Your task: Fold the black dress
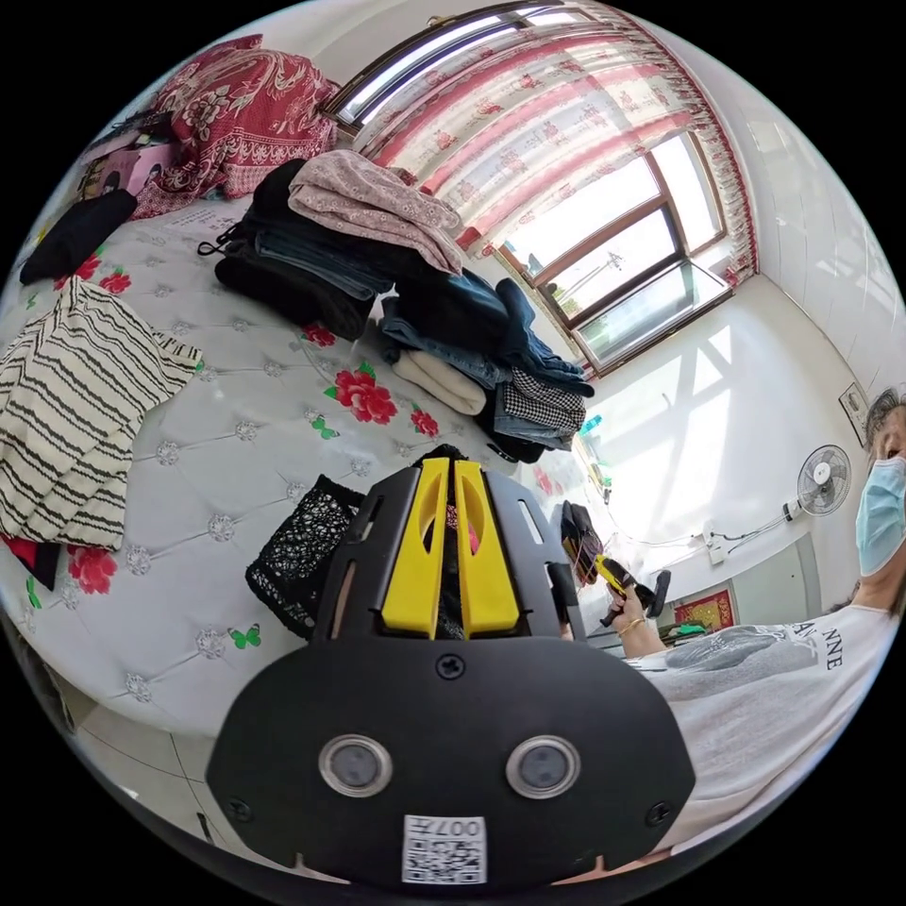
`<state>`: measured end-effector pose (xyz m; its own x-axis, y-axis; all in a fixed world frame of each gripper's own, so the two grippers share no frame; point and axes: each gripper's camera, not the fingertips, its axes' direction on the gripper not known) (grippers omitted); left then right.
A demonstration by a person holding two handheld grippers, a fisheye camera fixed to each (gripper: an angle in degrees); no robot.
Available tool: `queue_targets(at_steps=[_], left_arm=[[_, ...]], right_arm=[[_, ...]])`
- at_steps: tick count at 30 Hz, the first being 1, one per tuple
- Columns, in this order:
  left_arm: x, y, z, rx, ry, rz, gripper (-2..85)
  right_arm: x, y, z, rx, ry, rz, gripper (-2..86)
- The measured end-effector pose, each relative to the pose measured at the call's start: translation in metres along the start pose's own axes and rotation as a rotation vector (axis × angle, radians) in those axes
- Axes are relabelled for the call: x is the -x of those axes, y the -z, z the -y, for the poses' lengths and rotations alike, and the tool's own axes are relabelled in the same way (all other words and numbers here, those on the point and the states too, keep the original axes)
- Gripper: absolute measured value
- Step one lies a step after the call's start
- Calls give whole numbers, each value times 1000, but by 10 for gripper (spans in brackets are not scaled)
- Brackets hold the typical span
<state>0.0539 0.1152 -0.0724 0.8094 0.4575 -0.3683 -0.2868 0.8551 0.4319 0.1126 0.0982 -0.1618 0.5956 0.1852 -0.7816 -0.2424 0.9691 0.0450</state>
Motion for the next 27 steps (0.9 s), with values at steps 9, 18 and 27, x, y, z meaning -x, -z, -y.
queue_targets(at_steps=[9, 18, 27], left_arm=[[23, -8, 5, 9, 4, -24, -10], [63, -9, -2, 50, 24, 27, -9], [54, 3, 57, -65, -75, -86, -8]], right_arm=[[153, -108, -39, 386, 412, 281, 81], [218, -201, -97, 746, 585, 153, 31], [260, -98, -22, 430, 632, 179, 1]])
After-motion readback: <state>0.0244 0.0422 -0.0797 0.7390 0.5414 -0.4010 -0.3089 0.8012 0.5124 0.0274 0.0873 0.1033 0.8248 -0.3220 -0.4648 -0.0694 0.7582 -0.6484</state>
